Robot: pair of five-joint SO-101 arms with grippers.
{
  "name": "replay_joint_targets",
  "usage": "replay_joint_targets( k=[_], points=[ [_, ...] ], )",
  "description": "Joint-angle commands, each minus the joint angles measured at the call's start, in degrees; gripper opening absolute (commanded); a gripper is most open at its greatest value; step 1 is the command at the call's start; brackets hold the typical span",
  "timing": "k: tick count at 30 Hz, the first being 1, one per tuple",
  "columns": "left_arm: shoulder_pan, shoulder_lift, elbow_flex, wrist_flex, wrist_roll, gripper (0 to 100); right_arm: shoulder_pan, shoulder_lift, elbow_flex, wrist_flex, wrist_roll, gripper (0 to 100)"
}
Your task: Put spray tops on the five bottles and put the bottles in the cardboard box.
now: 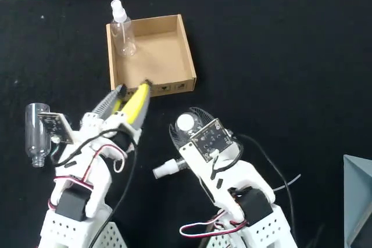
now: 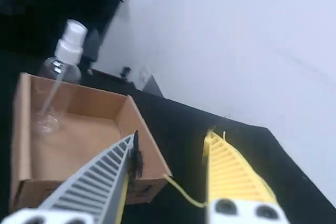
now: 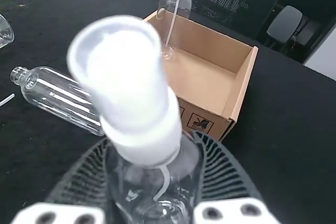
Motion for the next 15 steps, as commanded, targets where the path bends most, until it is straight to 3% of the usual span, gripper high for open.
replay_joint_targets(
  k=[1, 15],
  points=[
    [-6.20, -0.26, -1.01, 0.35, -1.23, 19, 1.85, -6.46, -0.57, 0.09, -0.35, 4.7],
    [-21.67, -0.26, 4.79, 6.33, -6.95, 19, 1.93, -6.46, -0.31, -0.44, -0.18, 4.7]
  ],
)
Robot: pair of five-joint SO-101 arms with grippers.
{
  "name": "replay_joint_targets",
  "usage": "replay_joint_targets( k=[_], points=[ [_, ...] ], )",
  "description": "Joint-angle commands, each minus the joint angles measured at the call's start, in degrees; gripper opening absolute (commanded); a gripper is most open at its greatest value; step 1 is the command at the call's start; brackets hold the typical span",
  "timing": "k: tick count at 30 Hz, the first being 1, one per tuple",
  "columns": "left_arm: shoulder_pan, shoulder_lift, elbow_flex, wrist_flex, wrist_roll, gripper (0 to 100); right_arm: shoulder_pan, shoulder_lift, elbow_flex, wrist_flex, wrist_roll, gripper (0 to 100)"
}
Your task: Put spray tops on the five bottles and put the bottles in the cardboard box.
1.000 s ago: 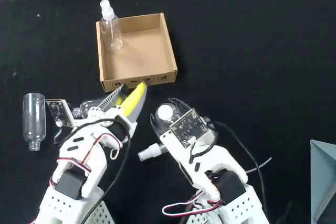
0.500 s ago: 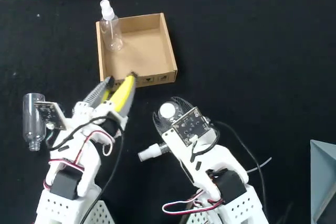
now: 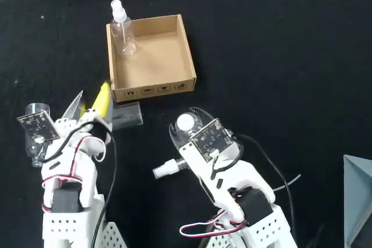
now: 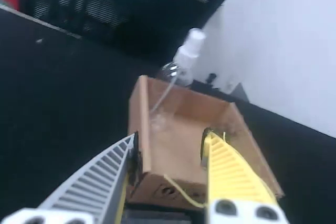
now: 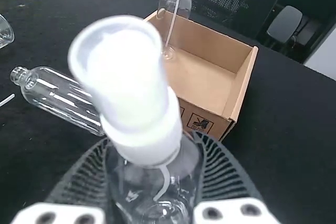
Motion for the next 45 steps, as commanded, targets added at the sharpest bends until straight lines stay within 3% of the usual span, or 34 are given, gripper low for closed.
replay_joint_targets(
  k=[1, 9, 14, 25, 40, 45],
  points=[
    [-4.53, -0.35, -0.22, 4.22, -0.97, 19, 1.93, -6.46, -0.31, -0.44, -0.09, 4.5],
    [-9.45, -0.35, 4.26, 7.03, -5.01, 19, 2.20, -6.37, -2.95, 0.00, 0.09, 4.3],
    [-11.91, -0.35, 5.14, 7.30, -8.00, 19, 6.86, -6.11, -6.90, 0.09, 0.09, 4.3],
    [-12.44, -0.35, 5.14, 7.38, -8.44, 19, 7.21, -4.70, -17.45, 0.00, 2.20, 4.3],
    [-12.44, -0.35, 5.14, 7.38, -8.26, 19, 7.12, 26.86, -43.56, -0.70, 2.55, 4.4],
    [-12.09, -0.35, 5.14, 7.38, -8.26, 19, 7.12, 34.95, -46.29, -6.86, -0.97, 4.3]
  ],
)
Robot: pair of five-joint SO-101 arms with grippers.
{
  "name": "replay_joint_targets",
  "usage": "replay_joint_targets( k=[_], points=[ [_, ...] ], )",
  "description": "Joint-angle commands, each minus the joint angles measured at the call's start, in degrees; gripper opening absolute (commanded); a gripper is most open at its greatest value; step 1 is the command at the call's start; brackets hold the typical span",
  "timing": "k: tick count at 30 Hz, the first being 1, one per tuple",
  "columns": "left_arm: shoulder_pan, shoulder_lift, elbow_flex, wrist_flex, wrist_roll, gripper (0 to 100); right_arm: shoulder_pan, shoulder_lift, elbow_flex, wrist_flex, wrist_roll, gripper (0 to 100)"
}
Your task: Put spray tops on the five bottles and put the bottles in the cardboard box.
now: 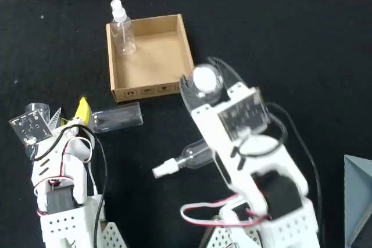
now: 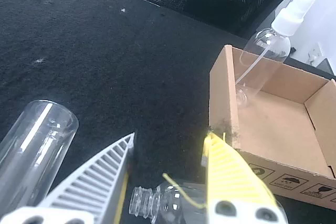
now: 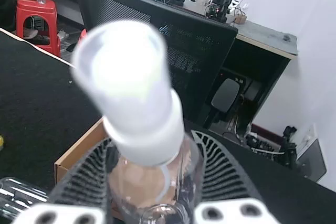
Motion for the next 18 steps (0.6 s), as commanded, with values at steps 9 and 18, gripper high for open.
replay_joint_targets(
  k=[9, 18],
  points=[
    [-0.04, -0.35, 1.54, 0.26, -0.18, 19, -3.08, 18.86, -8.75, -12.22, -2.64, 4.3],
    [-0.04, -0.35, 1.54, 0.26, -0.26, 19, -5.01, 35.03, -18.59, -15.91, -2.73, 4.5]
  ],
)
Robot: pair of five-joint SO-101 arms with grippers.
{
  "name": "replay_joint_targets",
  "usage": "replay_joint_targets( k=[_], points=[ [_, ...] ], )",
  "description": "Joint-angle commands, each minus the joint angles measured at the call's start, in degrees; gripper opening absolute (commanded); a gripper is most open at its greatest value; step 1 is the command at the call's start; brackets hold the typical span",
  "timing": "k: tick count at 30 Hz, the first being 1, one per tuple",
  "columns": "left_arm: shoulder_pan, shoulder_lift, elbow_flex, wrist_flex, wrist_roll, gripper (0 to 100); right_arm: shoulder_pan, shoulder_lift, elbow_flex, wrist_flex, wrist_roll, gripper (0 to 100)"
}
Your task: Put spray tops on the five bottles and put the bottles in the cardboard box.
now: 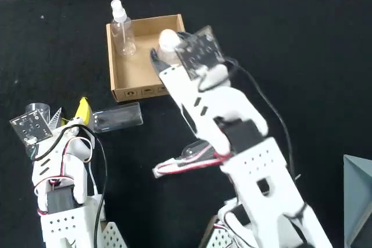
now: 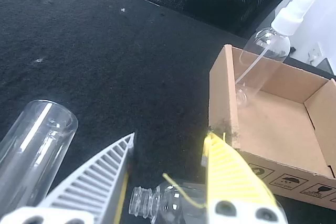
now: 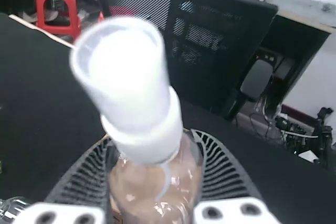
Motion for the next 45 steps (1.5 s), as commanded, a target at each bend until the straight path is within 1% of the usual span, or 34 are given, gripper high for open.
replay_joint_targets(
  k=[1, 7, 12, 16, 30, 40, 45],
  points=[
    [-0.04, -0.35, 1.54, 0.26, -0.26, 19, -1.14, 5.23, -7.25, -3.34, -0.53, 4.6],
    [-0.04, -0.35, 1.54, 0.26, -0.26, 19, -2.46, 14.29, -11.03, -6.68, -0.62, 4.6],
    [-0.04, -0.35, 1.54, 0.26, -0.35, 19, -3.25, 21.32, -13.67, -11.08, -8.35, 4.7],
    [-0.13, -0.35, 1.54, 0.26, -0.35, 19, -3.25, 27.47, -15.87, -14.42, -10.99, 4.7],
    [-0.13, -0.26, 1.54, 0.26, -0.35, 19, -3.34, 45.85, -22.90, -25.76, -10.99, 4.7],
    [-0.13, -0.26, 1.54, 0.26, -0.44, 19, -3.43, 58.59, -30.81, -30.77, -10.99, 4.7],
    [-0.22, -0.26, 1.54, 0.26, -0.44, 19, -4.48, 64.75, -35.74, -31.12, -10.99, 4.7]
  ],
)
